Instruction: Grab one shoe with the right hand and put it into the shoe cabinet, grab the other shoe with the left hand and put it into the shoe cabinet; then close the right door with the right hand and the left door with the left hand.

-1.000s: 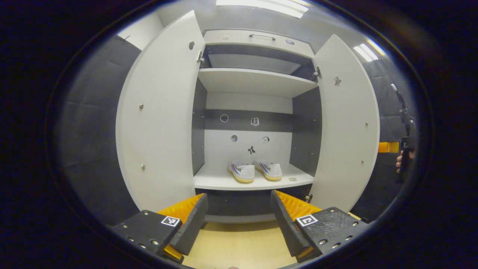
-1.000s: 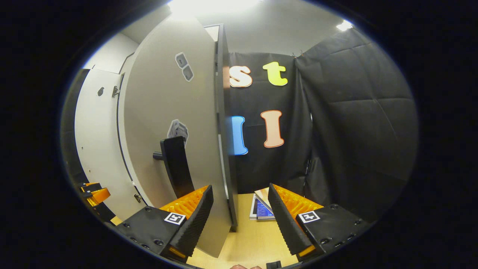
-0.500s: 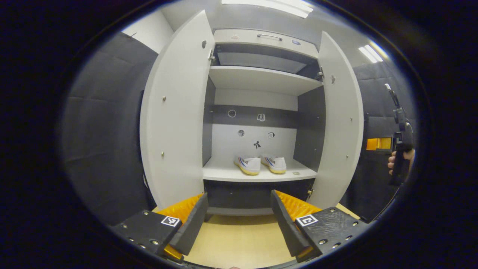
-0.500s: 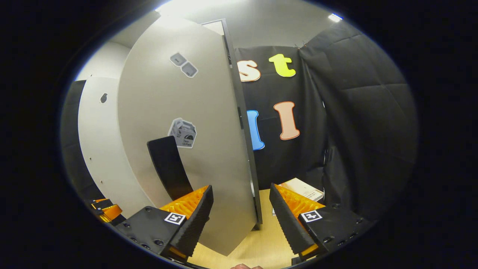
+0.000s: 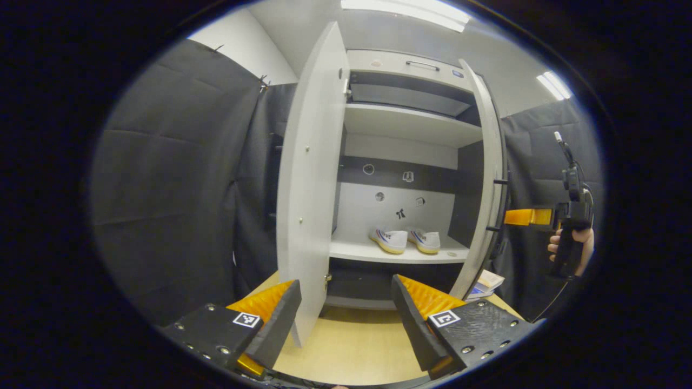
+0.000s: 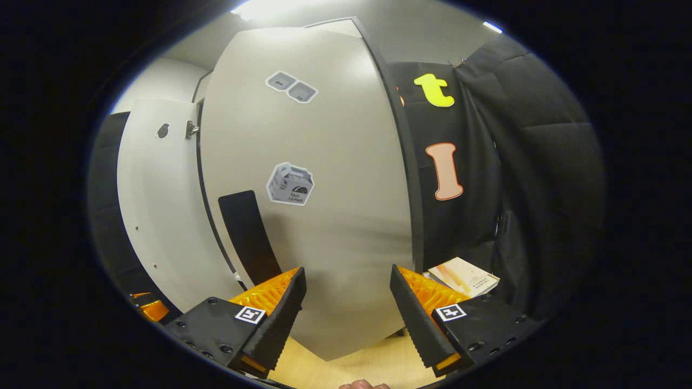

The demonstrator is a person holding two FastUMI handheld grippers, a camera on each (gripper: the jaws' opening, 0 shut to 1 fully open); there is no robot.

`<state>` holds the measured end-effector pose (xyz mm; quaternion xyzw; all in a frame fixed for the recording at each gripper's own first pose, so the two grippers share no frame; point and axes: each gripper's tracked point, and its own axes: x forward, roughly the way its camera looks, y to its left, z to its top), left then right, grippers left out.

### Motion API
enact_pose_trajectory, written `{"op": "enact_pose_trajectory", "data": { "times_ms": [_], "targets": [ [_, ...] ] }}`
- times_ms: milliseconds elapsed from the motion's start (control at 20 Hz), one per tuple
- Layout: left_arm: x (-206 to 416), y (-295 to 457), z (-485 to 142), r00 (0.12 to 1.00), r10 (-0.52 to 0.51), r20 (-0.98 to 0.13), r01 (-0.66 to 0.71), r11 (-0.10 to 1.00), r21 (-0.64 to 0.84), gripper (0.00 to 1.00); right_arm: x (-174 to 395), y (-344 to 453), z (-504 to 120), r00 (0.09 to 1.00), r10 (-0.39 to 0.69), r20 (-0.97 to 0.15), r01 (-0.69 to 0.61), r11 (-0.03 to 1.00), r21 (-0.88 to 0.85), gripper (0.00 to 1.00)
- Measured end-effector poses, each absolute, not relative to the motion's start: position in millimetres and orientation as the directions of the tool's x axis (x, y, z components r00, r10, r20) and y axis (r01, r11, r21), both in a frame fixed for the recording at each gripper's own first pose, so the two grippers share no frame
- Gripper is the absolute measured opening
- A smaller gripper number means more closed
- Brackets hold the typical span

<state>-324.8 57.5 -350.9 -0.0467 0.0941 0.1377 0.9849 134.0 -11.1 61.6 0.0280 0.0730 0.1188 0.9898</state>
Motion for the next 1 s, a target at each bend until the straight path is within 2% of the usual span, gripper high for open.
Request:
{"op": "enact_pose_trajectory", "data": {
  "times_ms": [300, 550, 600, 700, 1000],
  "targets": [
    [-358, 138, -328, 0.905, 0.400, -0.148, -0.407, 0.913, -0.021, 0.95, 128, -21, 42, 0.967, 0.179, -0.183, -0.169, 0.983, 0.068, 0.98],
    [-352, 207, -302, 0.894, 0.435, -0.109, -0.439, 0.899, -0.013, 0.95, 113, -21, 36, 0.972, 0.135, -0.193, -0.126, 0.990, 0.058, 0.98],
    [-348, 218, -295, 0.900, 0.427, -0.092, -0.430, 0.902, -0.026, 0.97, 108, -22, 35, 0.974, 0.121, -0.189, -0.116, 0.993, 0.038, 0.98],
    [-335, 241, -283, 0.913, 0.402, -0.066, -0.405, 0.913, -0.049, 0.95, 97, -23, 33, 0.976, 0.108, -0.188, -0.107, 0.994, 0.016, 0.98],
    [-280, 289, -272, 0.959, 0.274, -0.072, -0.281, 0.951, -0.129, 0.96, 66, -36, 30, 0.981, 0.058, -0.187, -0.060, 0.998, -0.008, 0.98]
  ]
}}
